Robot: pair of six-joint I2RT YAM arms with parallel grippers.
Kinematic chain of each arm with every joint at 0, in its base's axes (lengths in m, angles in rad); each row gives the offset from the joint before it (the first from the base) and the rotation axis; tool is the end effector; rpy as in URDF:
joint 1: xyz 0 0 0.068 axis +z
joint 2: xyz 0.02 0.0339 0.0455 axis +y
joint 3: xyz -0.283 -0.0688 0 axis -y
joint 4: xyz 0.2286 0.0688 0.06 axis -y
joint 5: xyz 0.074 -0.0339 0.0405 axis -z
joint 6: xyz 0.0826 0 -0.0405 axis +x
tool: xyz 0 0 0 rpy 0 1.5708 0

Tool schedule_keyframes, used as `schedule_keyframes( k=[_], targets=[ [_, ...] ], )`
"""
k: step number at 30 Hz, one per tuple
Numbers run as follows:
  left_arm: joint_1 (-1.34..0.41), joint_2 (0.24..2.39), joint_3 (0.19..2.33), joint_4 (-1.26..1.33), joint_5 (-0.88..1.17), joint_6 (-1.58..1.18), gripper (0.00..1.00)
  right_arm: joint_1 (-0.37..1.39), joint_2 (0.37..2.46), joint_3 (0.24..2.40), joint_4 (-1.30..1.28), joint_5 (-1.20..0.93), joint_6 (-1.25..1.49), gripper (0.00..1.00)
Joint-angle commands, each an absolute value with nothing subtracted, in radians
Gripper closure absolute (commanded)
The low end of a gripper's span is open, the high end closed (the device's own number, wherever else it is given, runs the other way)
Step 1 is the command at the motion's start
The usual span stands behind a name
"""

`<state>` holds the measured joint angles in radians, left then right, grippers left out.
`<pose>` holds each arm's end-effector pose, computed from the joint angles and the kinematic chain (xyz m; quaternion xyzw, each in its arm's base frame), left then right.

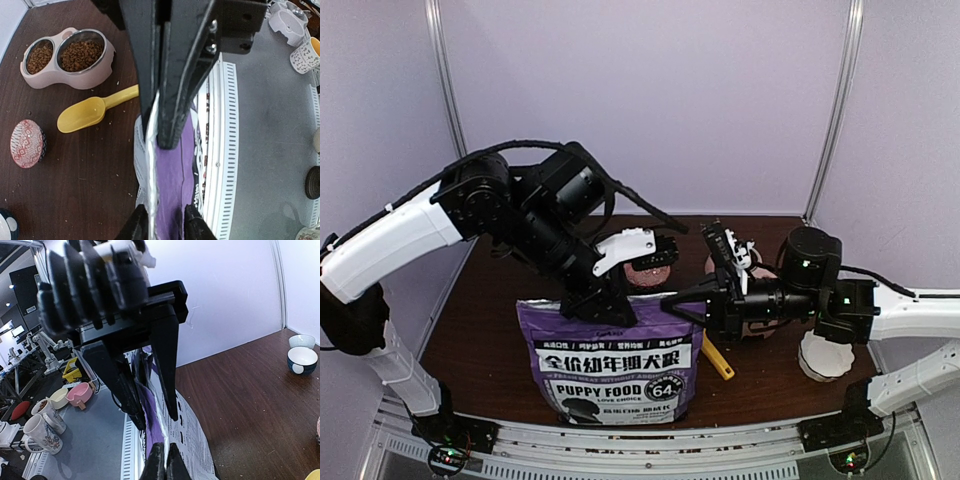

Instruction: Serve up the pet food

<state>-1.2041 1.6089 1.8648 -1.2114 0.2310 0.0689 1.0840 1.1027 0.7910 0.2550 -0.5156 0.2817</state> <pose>0.0992 -0.3110 0.3861 0.5908 0.7406 -0.2543 0.1946 0.0921 0.2612 0.3448 -0.4356 0.5787 0.5628 0.3982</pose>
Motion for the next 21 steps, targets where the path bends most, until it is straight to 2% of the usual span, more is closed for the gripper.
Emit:
schedule_keyframes(
  k=[1,4,6,9,10,16,19,21],
  targets=[
    [-1.204,1.588,1.845,-1.252,0.204,0.071,0.69,1.080,1.060,0.794,0.297,-0.472,0.266,1.00],
    [-1.204,1.579,1.836,-1.269,0.199,0.069,0.67,1.080,1.060,0.794,0.294,-0.468,0.264,1.00],
    [-1.204,1.569,1.825,-1.275,0.195,0.067,0.76,1.081,1.059,0.794,0.293,-0.465,0.264,1.00],
    [-1.204,1.561,1.811,-1.277,0.195,0.063,0.97,1.080,1.057,0.791,0.293,-0.462,0.264,1.00],
    [-1.203,1.558,1.810,-1.276,0.193,0.063,1.00,1.080,1.057,0.791,0.294,-0.460,0.264,1.00],
    [-1.204,1.551,1.809,-1.277,0.161,0.063,1.00,1.080,1.050,0.790,0.288,-0.455,0.261,1.00],
    [-1.204,1.548,1.806,-1.285,0.139,0.063,0.81,1.080,1.044,0.789,0.277,-0.447,0.255,1.00],
    [-1.204,1.547,1.803,-1.291,0.130,0.063,0.77,1.081,1.038,0.789,0.270,-0.441,0.251,1.00]
  ],
)
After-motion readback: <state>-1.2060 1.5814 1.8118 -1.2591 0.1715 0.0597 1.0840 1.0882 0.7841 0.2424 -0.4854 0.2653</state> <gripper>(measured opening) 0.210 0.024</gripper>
